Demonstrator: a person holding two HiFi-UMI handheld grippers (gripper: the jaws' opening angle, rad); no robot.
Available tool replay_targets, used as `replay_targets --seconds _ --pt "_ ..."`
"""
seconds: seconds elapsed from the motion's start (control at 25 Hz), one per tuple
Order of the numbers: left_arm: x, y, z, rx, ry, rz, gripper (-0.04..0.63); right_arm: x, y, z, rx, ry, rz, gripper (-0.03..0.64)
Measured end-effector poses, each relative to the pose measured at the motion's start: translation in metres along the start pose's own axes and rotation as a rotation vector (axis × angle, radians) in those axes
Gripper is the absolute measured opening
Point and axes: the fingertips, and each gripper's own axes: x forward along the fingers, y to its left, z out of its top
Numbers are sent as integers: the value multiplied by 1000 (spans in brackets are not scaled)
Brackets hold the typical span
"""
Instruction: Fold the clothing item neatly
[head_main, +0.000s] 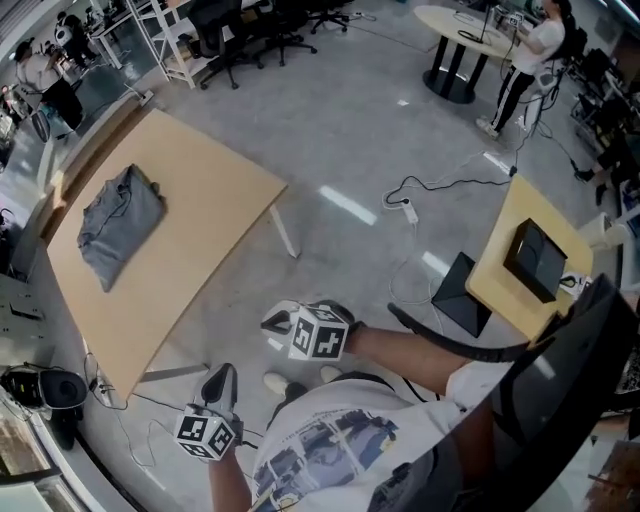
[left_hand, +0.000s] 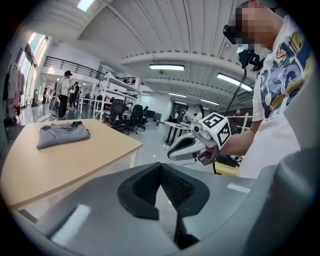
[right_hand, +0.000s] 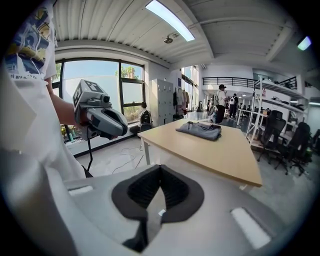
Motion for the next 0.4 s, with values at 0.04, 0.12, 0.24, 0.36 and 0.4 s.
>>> replay_targets --seconds 0.04,0.12,0.24,0.36,0.4 --pt "3 -1 -1 2 8 -11 8 -2 -2 -2 5 1 -8 3" --pt "11 -2 -3 10 29 -34 8 -5 -7 -5 18 3 -27 3" --pt "23 -4 -7 27 60 -59 8 -11 -15 -14 40 12 -48 3" --pt "37 -7 -14 44 94 -80 8 -17 -22 -25 54 24 -64 3" --pt "42 -8 -17 49 106 -87 8 -19 -25 -28 58 27 -70 3"
